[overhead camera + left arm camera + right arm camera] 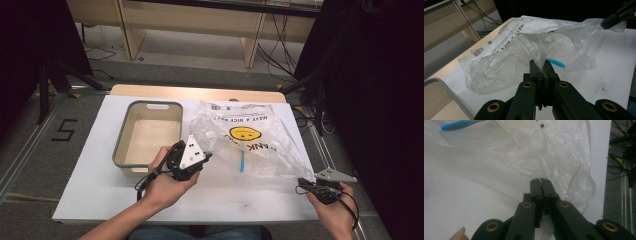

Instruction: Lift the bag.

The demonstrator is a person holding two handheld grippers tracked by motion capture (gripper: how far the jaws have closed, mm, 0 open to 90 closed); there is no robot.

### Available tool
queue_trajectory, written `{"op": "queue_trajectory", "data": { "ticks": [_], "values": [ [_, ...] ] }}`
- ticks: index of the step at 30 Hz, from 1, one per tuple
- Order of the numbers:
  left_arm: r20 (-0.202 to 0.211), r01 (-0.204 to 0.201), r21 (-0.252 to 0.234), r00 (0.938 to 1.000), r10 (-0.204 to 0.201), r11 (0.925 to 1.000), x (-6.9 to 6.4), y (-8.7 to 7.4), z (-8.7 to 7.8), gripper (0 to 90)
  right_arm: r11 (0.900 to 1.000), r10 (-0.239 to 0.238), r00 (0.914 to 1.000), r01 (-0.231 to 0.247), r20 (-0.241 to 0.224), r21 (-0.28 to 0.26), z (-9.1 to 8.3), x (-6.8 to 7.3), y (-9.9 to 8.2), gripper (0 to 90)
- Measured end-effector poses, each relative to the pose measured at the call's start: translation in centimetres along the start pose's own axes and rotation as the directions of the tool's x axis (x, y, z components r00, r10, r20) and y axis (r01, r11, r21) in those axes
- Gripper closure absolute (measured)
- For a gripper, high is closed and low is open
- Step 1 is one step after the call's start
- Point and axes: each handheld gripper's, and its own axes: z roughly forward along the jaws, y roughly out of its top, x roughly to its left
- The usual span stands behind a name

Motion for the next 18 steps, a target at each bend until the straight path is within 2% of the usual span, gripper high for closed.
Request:
{"op": "queue_trajectory", "data": {
  "ticks": [10, 18],
  "values": [
    [0.0, 0.005, -0.039, 1.0, -0.005, 0.9992, 0.0, 1.2, -0.2, 89.2, 0.996, 0.031, 0.9972, -0.025, 0.068, -0.086, -0.9, -0.3, 0.3, 89.6],
    [-0.01, 0.013, -0.057, 0.9999, -0.013, 0.9983, 0.4, 1.6, -0.5, 89.2, 0.9834, 0.074, 0.987, -0.049, 0.142, -0.175, -1.8, -0.8, 0.8, 89.7]
  ]
}}
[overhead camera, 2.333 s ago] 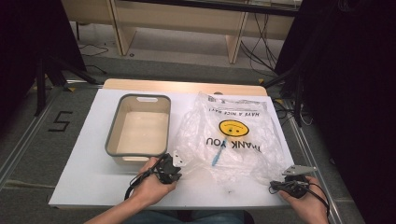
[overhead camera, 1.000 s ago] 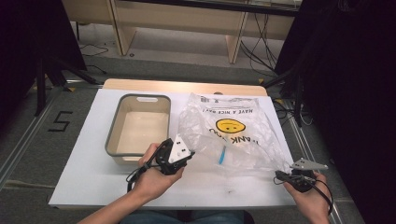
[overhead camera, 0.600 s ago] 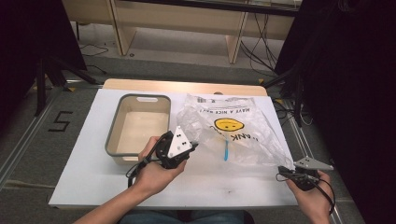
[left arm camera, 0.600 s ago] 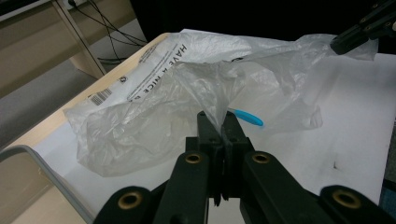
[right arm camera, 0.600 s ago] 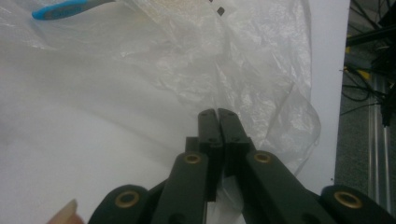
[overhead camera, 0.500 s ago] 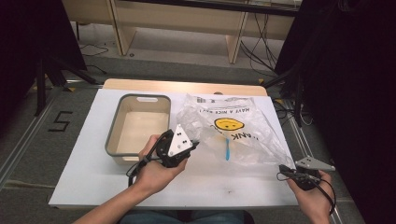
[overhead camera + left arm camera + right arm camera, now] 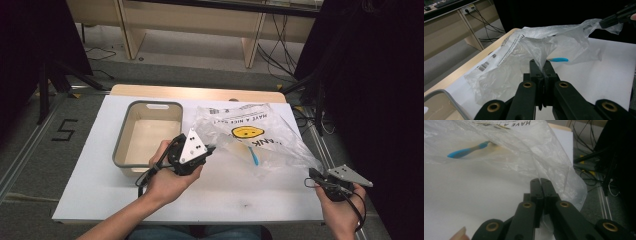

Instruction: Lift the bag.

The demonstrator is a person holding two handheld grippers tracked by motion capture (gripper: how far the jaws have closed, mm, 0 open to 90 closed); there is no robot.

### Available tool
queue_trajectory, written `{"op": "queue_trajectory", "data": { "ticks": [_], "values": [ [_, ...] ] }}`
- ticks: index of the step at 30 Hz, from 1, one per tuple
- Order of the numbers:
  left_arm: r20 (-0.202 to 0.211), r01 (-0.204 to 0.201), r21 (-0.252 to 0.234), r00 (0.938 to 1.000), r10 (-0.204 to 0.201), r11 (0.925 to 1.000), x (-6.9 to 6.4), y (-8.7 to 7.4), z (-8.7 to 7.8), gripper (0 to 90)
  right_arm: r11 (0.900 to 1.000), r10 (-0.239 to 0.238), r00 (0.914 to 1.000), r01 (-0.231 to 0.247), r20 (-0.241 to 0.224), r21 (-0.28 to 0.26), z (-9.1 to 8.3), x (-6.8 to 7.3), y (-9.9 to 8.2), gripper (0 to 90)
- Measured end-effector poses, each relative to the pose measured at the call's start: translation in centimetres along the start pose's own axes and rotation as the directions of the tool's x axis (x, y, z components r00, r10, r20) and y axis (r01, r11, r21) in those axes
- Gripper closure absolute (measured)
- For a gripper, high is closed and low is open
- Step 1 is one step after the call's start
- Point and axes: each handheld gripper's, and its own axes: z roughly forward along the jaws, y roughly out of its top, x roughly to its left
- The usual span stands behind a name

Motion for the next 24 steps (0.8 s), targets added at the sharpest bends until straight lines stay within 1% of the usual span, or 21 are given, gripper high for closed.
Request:
{"op": "queue_trajectory", "data": {
  "ticks": [3, 8, 15, 21, 24],
  "values": [
    [-0.003, 0.003, -0.008, 1.0, -0.003, 1.0, 0.0, 0.1, -0.1, 89.2, 0.9998, 0.01, 0.9998, -0.01, 0.017, -0.02, -0.1, 0.0, 0.2, 89.7],
    [-0.004, 0.004, -0.02, 1.0, -0.004, 0.9998, 0.0, 0.4, -0.2, 89.2, 0.9992, 0.02, 0.9992, -0.019, 0.034, -0.036, -0.1, -0.1, 0.3, 89.7],
    [-0.018, 0.015, -0.036, 0.9997, -0.016, 0.9992, 0.5, 0.6, -0.5, 89.2, 0.9968, 0.027, 0.9975, -0.022, 0.065, -0.076, -0.4, -0.2, 0.7, 89.7],
    [-0.024, 0.021, -0.045, 0.9995, -0.022, 0.9988, 0.7, 0.7, -0.8, 89.2, 0.9926, 0.027, 0.9951, -0.016, 0.095, -0.12, -0.8, -0.3, 1.4, 89.7],
    [-0.029, 0.024, -0.051, 0.9993, -0.025, 0.9984, 0.9, 0.8, -0.9, 89.2, 0.9878, 0.032, 0.9924, -0.013, 0.119, -0.155, -1.1, -0.4, 1.8, 89.7]
  ]
}}
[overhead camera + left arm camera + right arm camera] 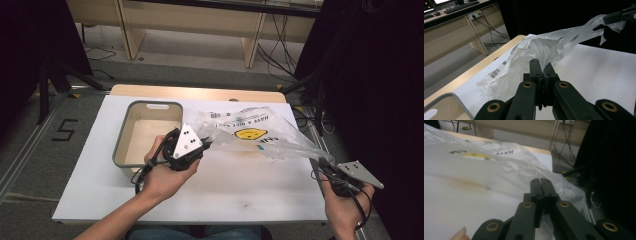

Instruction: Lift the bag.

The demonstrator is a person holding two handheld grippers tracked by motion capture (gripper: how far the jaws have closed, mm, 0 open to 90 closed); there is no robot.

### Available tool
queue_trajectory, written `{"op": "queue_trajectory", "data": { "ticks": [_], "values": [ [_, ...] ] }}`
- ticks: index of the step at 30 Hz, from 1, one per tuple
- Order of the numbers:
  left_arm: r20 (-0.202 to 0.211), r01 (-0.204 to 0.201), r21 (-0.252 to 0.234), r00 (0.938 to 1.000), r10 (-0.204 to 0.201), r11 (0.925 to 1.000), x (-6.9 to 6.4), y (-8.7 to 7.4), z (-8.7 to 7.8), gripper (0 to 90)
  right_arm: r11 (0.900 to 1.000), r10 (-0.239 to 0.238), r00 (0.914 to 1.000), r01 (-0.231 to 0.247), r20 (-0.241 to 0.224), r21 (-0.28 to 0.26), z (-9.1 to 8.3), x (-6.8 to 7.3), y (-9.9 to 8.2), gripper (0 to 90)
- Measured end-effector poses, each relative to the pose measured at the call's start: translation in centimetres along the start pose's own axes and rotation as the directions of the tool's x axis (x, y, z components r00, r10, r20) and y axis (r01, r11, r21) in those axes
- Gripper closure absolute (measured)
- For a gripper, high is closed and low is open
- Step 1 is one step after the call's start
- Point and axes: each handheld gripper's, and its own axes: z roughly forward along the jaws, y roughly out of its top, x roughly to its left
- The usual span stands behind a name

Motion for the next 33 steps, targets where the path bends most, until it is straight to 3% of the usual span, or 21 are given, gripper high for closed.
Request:
{"op": "queue_trajectory", "data": {
  "ticks": [13, 22, 33],
  "values": [
    [-0.023, 0.017, -0.04, 0.9996, -0.018, 0.9991, 0.6, 0.6, -0.5, 89.2, 0.996, 0.003, 0.9996, -0.001, 0.027, -0.089, 0.2, 0.2, 2.1, 89.7],
    [-0.039, 0.025, -0.059, 0.9989, -0.027, 0.9979, 1.2, 0.9, -1.0, 89.2, 0.9879, 0.004, 0.9992, 0.002, 0.04, -0.155, -0.1, 0.3, 3.7, 89.7],
    [-0.06, 0.038, -0.081, 0.9973, -0.043, 0.996, 2.0, 1.1, -1.5, 89.2, 0.9803, 0.003, 0.9993, 0.005, 0.037, -0.197, 0.0, 0.7, 5.2, 89.8]
  ]
}}
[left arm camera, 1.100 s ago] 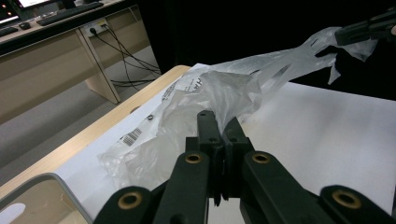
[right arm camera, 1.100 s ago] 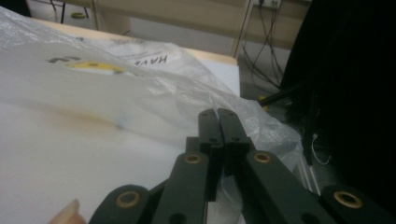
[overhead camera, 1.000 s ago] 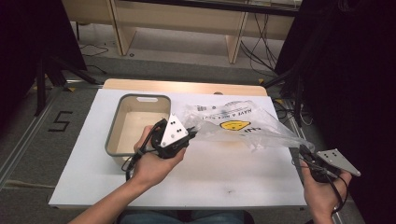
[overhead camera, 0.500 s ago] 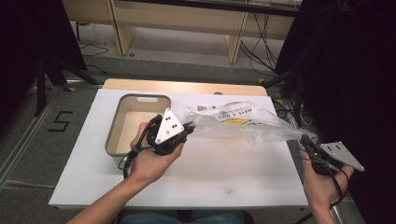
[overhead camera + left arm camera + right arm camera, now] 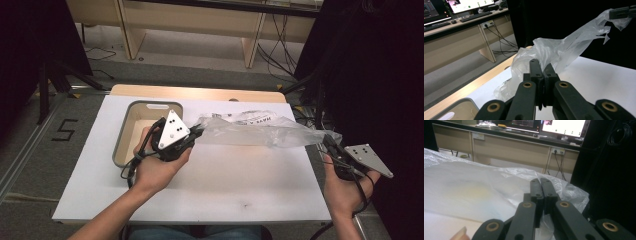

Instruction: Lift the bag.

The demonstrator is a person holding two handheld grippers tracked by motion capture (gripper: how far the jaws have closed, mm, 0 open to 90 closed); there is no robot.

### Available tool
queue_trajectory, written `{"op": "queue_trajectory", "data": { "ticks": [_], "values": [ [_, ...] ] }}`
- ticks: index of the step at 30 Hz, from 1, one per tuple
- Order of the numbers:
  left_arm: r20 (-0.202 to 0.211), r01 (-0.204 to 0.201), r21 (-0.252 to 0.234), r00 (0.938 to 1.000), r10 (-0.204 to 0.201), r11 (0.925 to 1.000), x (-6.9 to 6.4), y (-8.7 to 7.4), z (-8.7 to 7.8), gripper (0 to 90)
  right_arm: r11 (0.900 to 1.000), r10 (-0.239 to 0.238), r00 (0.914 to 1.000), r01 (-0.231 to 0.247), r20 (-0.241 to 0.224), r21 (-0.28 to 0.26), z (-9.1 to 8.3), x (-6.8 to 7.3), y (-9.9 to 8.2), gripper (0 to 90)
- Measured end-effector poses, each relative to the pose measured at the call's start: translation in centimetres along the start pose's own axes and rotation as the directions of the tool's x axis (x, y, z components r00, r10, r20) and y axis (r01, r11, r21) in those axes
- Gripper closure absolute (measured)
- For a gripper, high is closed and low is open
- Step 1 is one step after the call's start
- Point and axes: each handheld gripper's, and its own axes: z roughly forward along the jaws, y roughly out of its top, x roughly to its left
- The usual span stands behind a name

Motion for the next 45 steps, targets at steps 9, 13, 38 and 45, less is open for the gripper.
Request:
{"op": "queue_trajectory", "data": {
  "ticks": [9, 13, 38, 45],
  "values": [
    [-0.009, 0.004, -0.013, 1.0, -0.004, 0.9999, 0.2, 0.0, -0.1, 89.2, 1.0, 0.004, 1.0, -0.004, -0.006, -0.008, 0.1, 0.1, 0.1, 89.8],
    [-0.014, 0.002, -0.027, 0.9999, -0.002, 0.9996, 0.2, 0.1, -0.2, 89.2, 0.9998, 0.006, 1.0, -0.006, -0.005, -0.016, 0.0, 0.2, 0.3, 89.7],
    [-0.006, 0.011, -0.107, 0.9999, -0.012, 0.9942, 0.0, 1.5, -1.1, 89.2, 0.9977, 0.004, 0.9999, -0.004, 0.01, -0.068, -0.8, 0.0, 1.7, 89.8],
    [-0.003, 0.011, -0.116, 0.9999, -0.012, 0.9932, -0.1, 1.6, -1.2, 89.2, 0.9968, 0.007, 0.9999, -0.006, 0.013, -0.08, -1.0, -0.1, 1.9, 89.8]
  ]
}}
